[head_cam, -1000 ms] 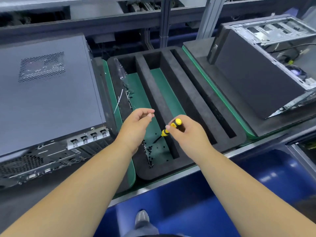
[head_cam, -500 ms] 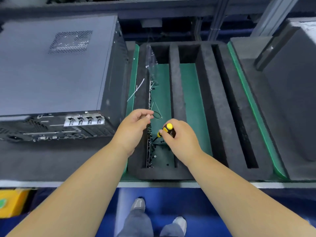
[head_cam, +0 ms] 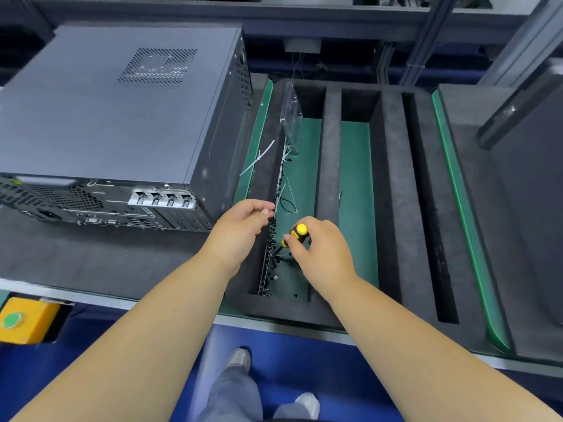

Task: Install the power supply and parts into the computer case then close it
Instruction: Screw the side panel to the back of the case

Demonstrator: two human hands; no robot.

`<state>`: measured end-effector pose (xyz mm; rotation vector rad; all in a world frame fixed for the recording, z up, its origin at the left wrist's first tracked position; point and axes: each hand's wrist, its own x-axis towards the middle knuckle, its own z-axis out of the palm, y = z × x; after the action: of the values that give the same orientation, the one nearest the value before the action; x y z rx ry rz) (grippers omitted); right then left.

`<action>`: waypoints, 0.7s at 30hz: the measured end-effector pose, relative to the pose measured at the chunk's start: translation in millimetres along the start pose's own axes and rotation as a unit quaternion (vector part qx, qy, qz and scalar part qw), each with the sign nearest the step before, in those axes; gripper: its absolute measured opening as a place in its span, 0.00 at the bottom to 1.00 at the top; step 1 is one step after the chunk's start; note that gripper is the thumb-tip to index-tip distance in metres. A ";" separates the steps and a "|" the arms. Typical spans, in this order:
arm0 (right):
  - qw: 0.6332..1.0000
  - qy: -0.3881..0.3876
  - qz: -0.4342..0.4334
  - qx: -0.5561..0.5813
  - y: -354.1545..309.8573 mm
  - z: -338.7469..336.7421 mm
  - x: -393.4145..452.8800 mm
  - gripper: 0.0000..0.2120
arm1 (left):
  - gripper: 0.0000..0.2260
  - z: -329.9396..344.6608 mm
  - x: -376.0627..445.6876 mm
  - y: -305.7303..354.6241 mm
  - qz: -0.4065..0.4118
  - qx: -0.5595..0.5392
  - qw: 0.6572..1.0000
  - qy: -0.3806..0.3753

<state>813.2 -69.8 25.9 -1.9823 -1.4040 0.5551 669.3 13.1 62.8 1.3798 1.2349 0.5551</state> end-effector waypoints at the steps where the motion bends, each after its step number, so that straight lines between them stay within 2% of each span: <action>1: 1.000 -0.001 0.003 0.010 -0.2 -0.7 -0.1 0.10 | 0.10 0.0 -0.2 0.5 0.000 0.000 1.000 0.001; 7: 0.993 0.010 0.046 0.106 -4.2 -20.2 -0.4 0.08 | 0.10 -2.1 -1.5 3.4 -0.001 0.013 1.000 0.002; 11: 0.973 0.060 0.071 0.211 -14.2 -53.1 1.8 0.09 | 0.11 0.7 -3.0 7.2 -0.008 0.042 0.999 0.001; 16: 0.948 0.110 0.069 0.291 -33.9 -107.9 7.3 0.13 | 0.12 12.1 -7.7 27.8 -0.002 0.058 0.998 -0.016; 18: 0.940 0.128 0.054 0.313 -42.6 -127.3 6.9 0.14 | 0.11 18.5 -10.9 40.6 -0.006 0.036 0.999 -0.021; 21: 0.932 0.155 0.030 0.327 -53.1 -150.1 1.9 0.12 | 0.10 26.4 -17.9 61.7 -0.044 -0.079 0.995 -0.029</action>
<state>877.2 -94.4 169.5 -1.4867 -0.8193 0.6078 707.9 -1.6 118.7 1.1942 1.1737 0.5356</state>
